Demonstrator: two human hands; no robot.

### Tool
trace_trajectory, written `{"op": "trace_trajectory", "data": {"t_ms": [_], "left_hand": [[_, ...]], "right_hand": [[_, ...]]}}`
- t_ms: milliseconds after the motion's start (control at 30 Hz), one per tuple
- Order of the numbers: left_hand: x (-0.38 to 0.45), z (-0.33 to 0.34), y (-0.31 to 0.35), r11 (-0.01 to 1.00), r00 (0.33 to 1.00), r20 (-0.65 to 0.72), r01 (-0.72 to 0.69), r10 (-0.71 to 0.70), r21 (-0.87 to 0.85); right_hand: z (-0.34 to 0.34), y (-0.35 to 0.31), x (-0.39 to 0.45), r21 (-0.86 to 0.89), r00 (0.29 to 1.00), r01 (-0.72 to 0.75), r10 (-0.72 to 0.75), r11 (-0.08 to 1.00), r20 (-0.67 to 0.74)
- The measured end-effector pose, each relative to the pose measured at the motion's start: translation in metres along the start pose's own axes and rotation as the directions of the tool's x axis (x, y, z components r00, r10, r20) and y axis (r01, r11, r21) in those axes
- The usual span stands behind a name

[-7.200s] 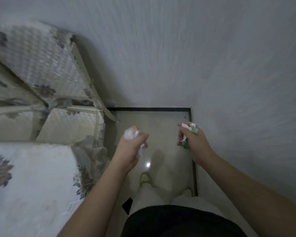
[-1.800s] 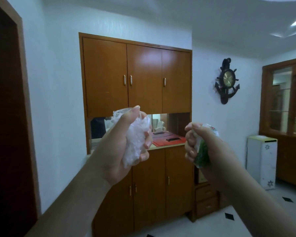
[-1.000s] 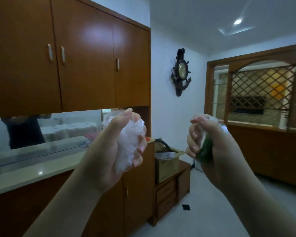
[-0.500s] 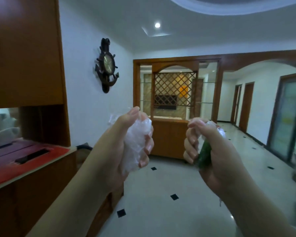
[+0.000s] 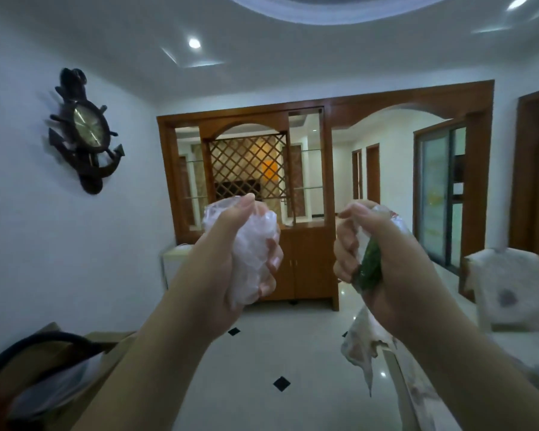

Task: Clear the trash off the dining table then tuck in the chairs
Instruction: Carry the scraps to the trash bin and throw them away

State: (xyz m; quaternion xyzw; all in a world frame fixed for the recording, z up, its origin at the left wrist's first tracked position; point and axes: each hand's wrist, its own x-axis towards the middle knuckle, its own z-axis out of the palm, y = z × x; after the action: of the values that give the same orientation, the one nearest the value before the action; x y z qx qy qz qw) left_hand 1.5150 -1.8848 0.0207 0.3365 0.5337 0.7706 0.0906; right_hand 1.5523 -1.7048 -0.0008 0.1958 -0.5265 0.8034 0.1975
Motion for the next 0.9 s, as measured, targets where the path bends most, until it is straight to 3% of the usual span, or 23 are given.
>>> {"op": "trace_trajectory", "data": {"t_ms": [167,567,767,900], "left_hand": [[0.061,-0.039,-0.03,0.998,0.998,0.058,-0.035,0.038,-0.048],[0.22,-0.197,-0.09,0.997,0.999,0.049,0.02,-0.017,-0.069],[0.296,-0.241,-0.136,0.983,0.99,0.135,0.066,-0.043,-0.173],[0.348,-0.257,-0.175,0.973,0.983,0.155,0.125,-0.095,-0.196]], "right_hand": [[-0.024,0.036,0.054,-0.037,0.999,0.014,-0.015,0.999,-0.034],[-0.036,0.17,0.228,-0.083,0.996,-0.02,0.012,0.996,-0.093],[-0.07,0.211,0.291,-0.058,0.989,-0.04,0.032,0.998,-0.141],[-0.103,0.238,0.333,-0.043,0.995,-0.027,0.023,0.999,-0.1]]}}
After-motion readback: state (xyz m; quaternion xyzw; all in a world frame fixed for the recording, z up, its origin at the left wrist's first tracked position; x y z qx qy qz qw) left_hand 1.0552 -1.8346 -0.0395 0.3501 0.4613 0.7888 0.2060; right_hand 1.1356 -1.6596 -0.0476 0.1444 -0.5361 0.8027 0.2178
